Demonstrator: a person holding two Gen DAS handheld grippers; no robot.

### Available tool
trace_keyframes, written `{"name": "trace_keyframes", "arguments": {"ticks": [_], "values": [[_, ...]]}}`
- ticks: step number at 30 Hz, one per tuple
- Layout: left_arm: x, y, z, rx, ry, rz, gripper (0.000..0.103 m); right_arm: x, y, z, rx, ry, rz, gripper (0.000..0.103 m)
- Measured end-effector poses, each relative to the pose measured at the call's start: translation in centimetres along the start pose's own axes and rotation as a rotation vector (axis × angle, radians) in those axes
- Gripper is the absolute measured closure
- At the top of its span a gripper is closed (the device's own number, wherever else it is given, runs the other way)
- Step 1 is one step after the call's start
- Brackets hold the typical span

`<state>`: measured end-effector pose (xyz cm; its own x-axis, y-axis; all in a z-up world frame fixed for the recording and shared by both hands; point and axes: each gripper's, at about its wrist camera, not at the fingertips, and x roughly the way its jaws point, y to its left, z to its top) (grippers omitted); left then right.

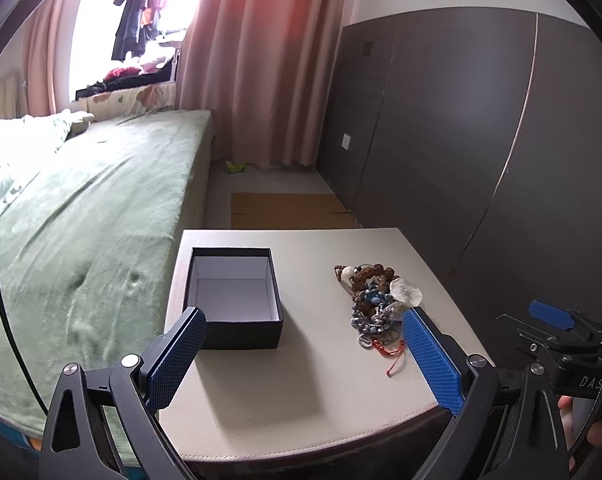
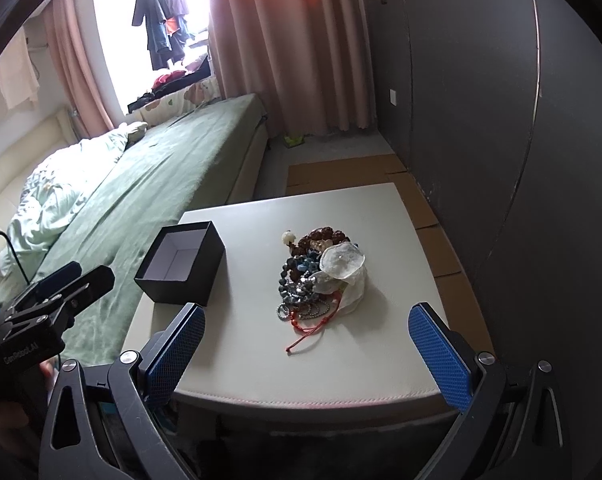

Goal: Organize jewelry

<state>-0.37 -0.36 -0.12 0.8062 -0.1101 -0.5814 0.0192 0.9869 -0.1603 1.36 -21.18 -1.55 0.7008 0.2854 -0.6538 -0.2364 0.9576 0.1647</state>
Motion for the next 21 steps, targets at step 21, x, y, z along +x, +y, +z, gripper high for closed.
{"name": "trace_keyframes", "arguments": {"ticks": [21], "values": [[-0.1,0.31,-0.02,-0.003,-0.001,-0.005,0.004,-0.15,-0.63,0.02,0.018,-0.006,-0.005,0.0]]}}
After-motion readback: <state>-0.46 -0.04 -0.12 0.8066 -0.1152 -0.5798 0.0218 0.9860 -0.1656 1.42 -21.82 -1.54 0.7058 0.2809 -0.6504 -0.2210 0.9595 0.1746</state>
